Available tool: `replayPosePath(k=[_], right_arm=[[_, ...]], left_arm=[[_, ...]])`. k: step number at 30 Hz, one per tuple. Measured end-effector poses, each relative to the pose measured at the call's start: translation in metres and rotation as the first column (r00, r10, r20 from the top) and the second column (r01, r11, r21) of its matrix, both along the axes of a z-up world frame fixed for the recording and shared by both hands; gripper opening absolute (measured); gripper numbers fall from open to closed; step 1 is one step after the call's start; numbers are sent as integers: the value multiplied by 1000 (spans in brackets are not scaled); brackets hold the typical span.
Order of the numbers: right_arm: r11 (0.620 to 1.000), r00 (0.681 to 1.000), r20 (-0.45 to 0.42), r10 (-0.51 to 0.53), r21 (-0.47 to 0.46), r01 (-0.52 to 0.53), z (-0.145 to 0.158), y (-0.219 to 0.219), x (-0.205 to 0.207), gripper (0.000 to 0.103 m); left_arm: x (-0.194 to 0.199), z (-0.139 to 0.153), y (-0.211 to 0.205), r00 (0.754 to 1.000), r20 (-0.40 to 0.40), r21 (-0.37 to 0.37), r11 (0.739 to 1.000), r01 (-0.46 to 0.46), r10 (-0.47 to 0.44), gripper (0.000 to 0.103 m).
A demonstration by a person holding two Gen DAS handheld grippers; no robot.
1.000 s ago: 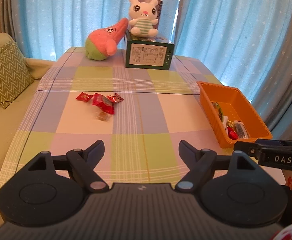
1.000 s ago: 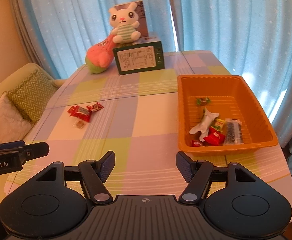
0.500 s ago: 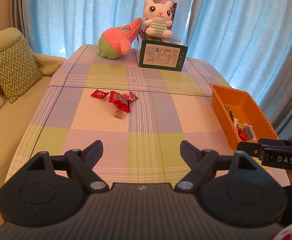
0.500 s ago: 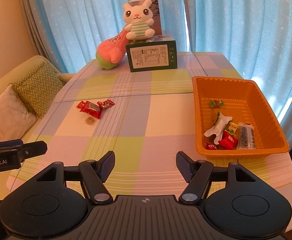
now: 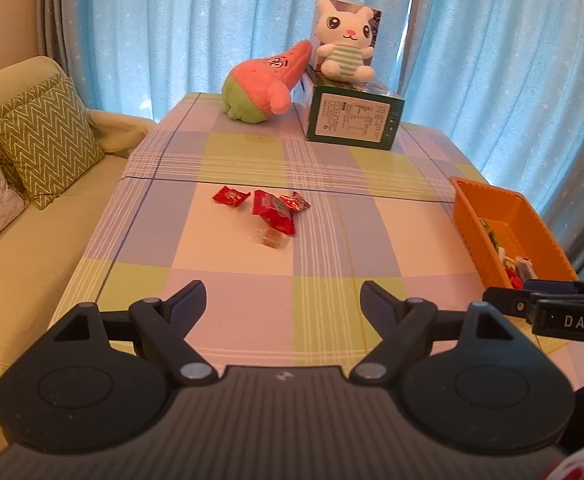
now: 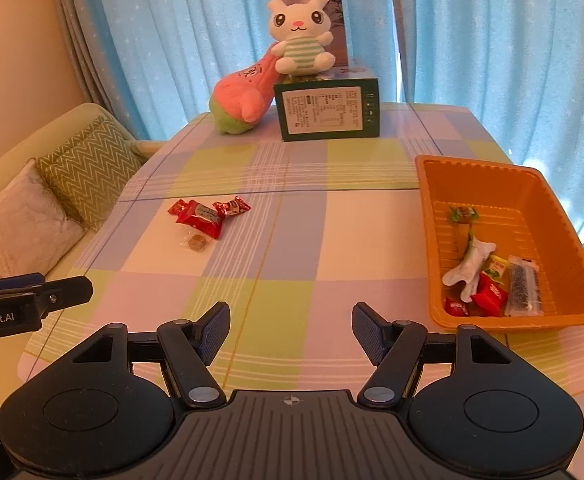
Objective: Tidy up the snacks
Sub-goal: 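Withdraw both grippers from the tray toward the remaining candies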
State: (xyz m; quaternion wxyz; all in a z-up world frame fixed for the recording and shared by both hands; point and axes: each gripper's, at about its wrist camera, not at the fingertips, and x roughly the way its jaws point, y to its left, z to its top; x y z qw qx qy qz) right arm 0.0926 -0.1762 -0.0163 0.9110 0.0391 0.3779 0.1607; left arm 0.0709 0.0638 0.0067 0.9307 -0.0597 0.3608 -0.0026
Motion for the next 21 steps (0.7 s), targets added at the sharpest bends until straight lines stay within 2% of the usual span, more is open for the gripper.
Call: replayPosePath(k=[7, 11, 21], right_arm=[[1000, 1000, -9, 3, -4, -3, -12, 9, 24, 68], [1000, 1000, -14, 8, -1, -8, -22, 14, 41, 67], [1000, 1000, -21, 23, 6, -23, -52, 29, 94, 67]], left_arm=[[29, -15, 16, 1000, -12, 6, 1000, -18, 18, 82], [53, -32, 23, 999, -40, -2, 1000, 12, -12, 81], [116, -84, 29, 992, -82, -23, 996, 89, -91, 68]])
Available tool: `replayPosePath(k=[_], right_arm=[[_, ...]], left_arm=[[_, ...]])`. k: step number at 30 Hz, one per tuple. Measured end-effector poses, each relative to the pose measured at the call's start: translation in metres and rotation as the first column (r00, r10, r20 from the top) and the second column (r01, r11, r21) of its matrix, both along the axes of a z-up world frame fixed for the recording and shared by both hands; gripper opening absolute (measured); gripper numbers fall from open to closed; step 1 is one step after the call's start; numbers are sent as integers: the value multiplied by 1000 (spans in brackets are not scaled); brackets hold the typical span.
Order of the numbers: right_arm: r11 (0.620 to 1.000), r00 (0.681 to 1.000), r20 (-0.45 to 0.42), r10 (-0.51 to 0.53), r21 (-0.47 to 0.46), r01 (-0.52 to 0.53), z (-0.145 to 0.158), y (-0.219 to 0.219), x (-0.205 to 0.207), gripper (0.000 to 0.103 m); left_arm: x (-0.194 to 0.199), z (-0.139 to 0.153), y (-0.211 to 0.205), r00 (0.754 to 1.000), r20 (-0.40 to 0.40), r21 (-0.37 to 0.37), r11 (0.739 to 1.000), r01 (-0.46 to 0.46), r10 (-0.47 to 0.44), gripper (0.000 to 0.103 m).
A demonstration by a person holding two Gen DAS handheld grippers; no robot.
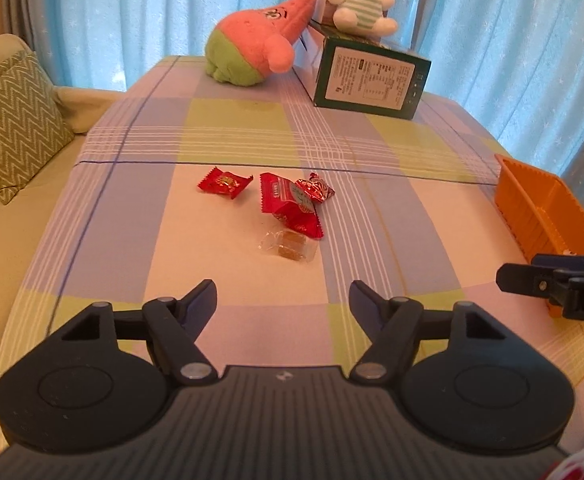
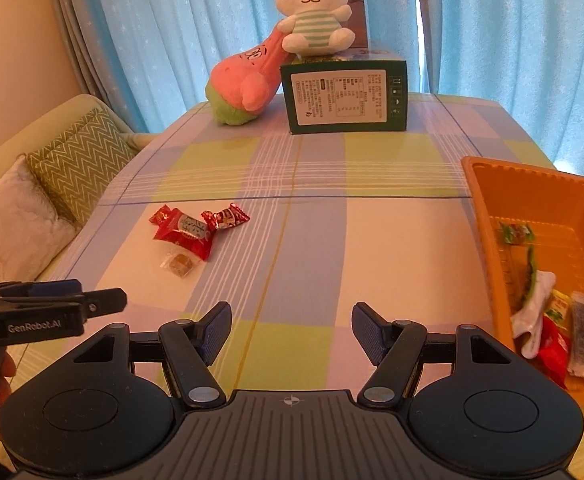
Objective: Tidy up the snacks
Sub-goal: 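Withdraw both grippers from the tray toward the remaining candies, then grasp the clear brown-cube packet with the left gripper while the right gripper grasps the large red pastry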
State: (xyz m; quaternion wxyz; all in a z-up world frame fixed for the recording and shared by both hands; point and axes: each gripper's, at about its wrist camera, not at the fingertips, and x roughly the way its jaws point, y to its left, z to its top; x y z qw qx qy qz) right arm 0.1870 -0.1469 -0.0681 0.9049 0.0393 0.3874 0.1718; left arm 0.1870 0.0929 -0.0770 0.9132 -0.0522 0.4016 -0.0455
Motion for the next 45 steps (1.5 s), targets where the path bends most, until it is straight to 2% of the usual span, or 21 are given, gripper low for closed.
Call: replayPosePath(k=[5, 12, 20, 22, 24, 28, 36, 40, 44, 45], right_arm=[[1000, 1000, -17, 14, 0, -14, -18, 7, 25, 67], [1000, 999, -33, 9, 5, -9, -37, 11, 47, 67], [1000, 999, -43, 2, 7, -2, -51, 14, 61, 67], [1000, 999, -42, 3, 8, -3, -52, 15, 62, 67], [1000, 999, -39, 5, 7, -4, -52, 16, 63, 67], [1000, 999, -40, 6, 5, -6, -54, 18, 65, 67], [997, 997, -17, 70, 20, -69, -50, 39, 67, 67], [986, 986, 14, 166, 13, -166, -50, 64, 71, 67], [961, 959, 47, 278, -16, -277, -56, 91, 76, 66], [952, 951, 55, 305, -26, -304, -58, 97, 79, 59]], left_arm=[[27, -22, -2, 999, 2, 10, 999, 41, -41, 66], [53, -47, -6, 997, 5, 67, 995, 77, -78, 66], [69, -55, -17, 988, 41, 132, 981, 140, -147, 64], [70, -55, -18, 987, 45, 134, 980, 146, -153, 57], [70, -54, -19, 986, 49, 134, 979, 151, -159, 41], [69, -52, -20, 985, 40, 136, 977, 163, -170, 34], [55, -44, -4, 992, 8, 136, 983, 127, -129, 28], [46, -37, 14, 997, 13, 133, 988, 77, -79, 28], [41, -35, 34, 1000, 20, 114, 993, 9, -12, 28], [41, -35, 38, 1000, 22, 106, 994, -3, 1, 28]])
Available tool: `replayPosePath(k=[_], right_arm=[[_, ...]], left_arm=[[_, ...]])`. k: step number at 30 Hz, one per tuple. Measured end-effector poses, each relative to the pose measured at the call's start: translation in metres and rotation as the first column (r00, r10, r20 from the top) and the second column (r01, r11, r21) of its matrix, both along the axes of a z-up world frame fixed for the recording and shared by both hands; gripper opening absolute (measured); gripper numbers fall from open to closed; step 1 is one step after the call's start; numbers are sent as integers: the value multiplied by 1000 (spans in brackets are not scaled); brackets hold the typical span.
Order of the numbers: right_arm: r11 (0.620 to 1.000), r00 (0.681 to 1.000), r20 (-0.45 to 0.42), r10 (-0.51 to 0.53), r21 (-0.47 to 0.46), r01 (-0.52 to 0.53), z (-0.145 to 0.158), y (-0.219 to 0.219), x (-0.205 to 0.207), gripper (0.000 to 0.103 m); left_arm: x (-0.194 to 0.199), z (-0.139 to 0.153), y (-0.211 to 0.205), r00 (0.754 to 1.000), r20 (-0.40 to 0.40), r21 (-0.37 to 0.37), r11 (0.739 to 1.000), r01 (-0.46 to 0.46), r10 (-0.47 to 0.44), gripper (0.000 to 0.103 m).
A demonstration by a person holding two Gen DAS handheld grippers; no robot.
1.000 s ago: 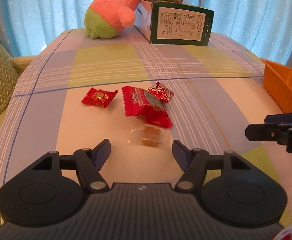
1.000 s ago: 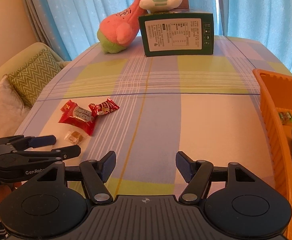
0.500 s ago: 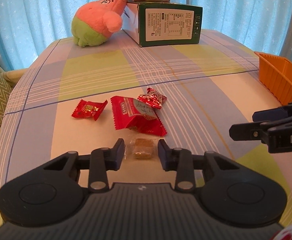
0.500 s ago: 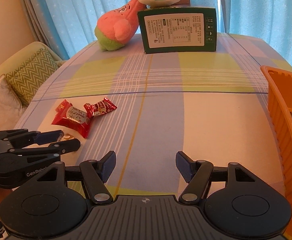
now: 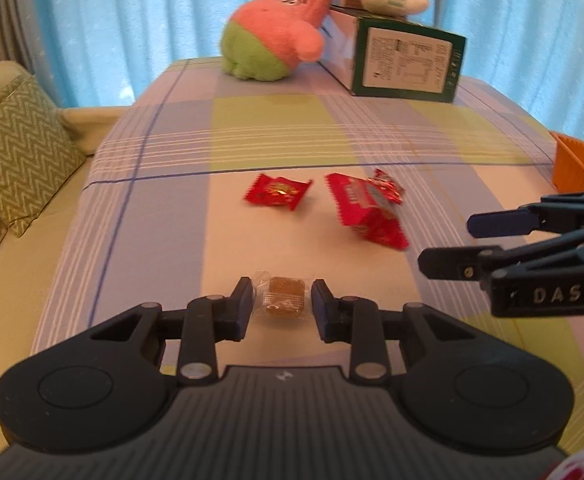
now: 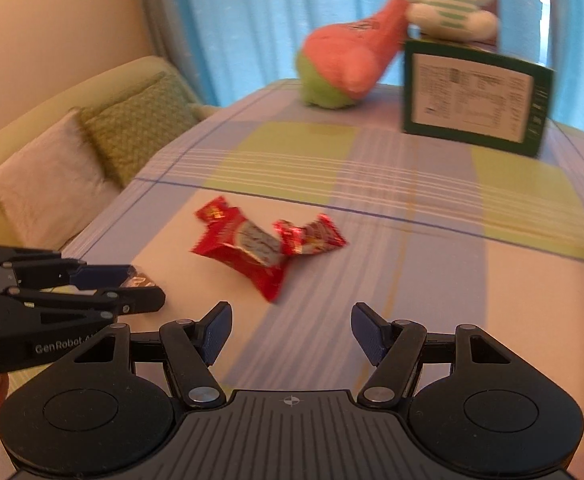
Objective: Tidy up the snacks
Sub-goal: 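Grasp the clear brown-cube packet with the left gripper while the right gripper grasps the large red pastry, then carry the packet and red pastry over the orange tray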
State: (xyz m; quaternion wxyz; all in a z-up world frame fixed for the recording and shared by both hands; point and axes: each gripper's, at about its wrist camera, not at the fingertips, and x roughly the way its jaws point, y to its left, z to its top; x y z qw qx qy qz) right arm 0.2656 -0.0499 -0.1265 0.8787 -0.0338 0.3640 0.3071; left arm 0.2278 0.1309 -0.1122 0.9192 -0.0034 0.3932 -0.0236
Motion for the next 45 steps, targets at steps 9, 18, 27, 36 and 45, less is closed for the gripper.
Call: replayPosePath(k=[9, 18, 27, 36, 45], right_arm=[[986, 977, 152, 148, -94, -134, -7, 36, 20, 48], [942, 936, 191, 296, -221, -253, -15, 57, 23, 26], [988, 985, 120, 122, -105, -110, -1, 25, 1, 25], [996, 997, 22, -77, -45, 78, 18, -32, -33, 25], [979, 979, -10, -203, -25, 202, 52, -80, -82, 25]], left_arm=[[2, -4, 14, 999, -4, -59, 997, -47, 47, 28], [4, -6, 17, 998, -2, -79, 995, -61, 61, 28], [2, 0, 3, 1000, 3, -71, 997, -14, 14, 28], [-17, 16, -28, 998, 8, -66, 996, 55, -54, 28], [-54, 58, -65, 995, 41, -76, 993, 94, -91, 28]])
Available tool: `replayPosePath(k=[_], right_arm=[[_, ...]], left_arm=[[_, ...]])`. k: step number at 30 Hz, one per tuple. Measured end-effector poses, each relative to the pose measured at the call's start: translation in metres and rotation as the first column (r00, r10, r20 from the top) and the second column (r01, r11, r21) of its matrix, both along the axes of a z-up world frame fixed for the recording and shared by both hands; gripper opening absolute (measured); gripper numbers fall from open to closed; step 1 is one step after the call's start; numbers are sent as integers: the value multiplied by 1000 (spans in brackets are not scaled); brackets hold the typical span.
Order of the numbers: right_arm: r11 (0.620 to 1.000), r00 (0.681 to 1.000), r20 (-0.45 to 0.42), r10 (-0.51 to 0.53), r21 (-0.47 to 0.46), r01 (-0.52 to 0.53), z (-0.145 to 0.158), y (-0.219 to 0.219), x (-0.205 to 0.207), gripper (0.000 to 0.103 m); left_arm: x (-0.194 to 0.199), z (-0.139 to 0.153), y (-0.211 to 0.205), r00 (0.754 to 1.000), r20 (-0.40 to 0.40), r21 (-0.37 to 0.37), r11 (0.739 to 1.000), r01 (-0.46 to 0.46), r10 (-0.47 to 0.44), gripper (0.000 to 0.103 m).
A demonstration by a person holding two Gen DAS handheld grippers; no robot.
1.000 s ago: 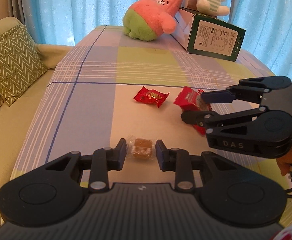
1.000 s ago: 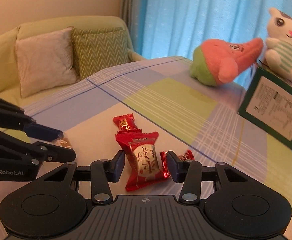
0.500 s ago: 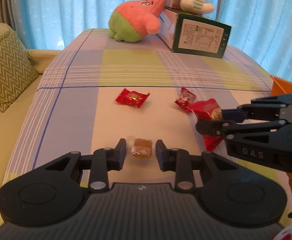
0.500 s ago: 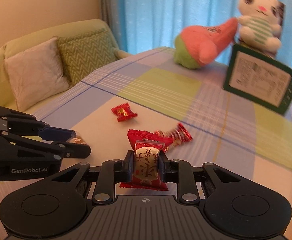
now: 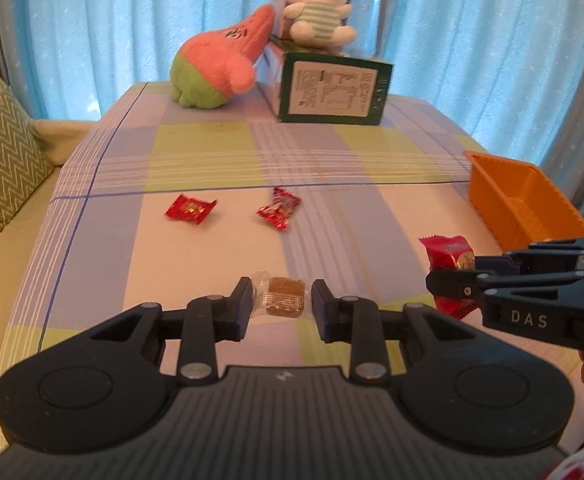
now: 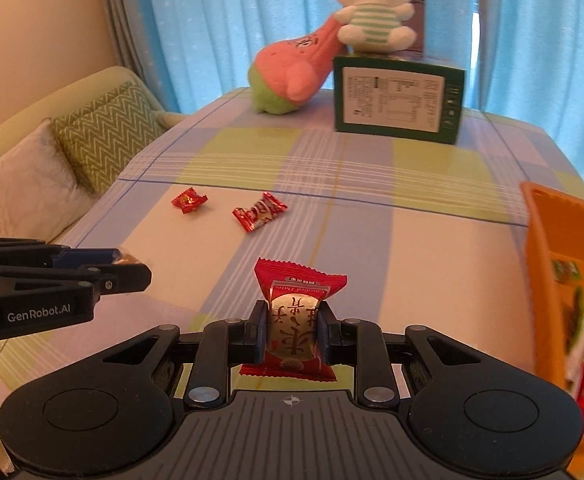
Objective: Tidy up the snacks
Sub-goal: 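Carry the packet and red pastry over the orange tray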
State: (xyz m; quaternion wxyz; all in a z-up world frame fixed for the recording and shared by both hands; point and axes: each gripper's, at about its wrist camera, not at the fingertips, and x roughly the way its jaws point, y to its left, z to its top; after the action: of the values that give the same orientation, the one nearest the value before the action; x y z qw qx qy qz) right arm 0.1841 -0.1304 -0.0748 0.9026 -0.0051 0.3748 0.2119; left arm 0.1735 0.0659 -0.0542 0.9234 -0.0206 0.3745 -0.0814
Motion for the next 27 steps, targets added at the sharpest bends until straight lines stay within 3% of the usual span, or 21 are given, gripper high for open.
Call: replayPosePath(k=[10, 18, 27], right_arm=[[995, 995, 18, -102, 11, 102, 41, -47, -49, 25], [986, 986, 36, -164, 24, 163, 61, -83, -77, 25], [970, 968, 50, -244, 28, 243, 73, -128, -92, 25]], left_arm=[[-39, 38, -51, 998, 19, -11, 999, 52, -52, 28], [-58, 51, -83, 996, -4, -94, 992, 84, -84, 28], [-64, 65, -125, 988, 9, -84, 984, 155, -154, 28]])
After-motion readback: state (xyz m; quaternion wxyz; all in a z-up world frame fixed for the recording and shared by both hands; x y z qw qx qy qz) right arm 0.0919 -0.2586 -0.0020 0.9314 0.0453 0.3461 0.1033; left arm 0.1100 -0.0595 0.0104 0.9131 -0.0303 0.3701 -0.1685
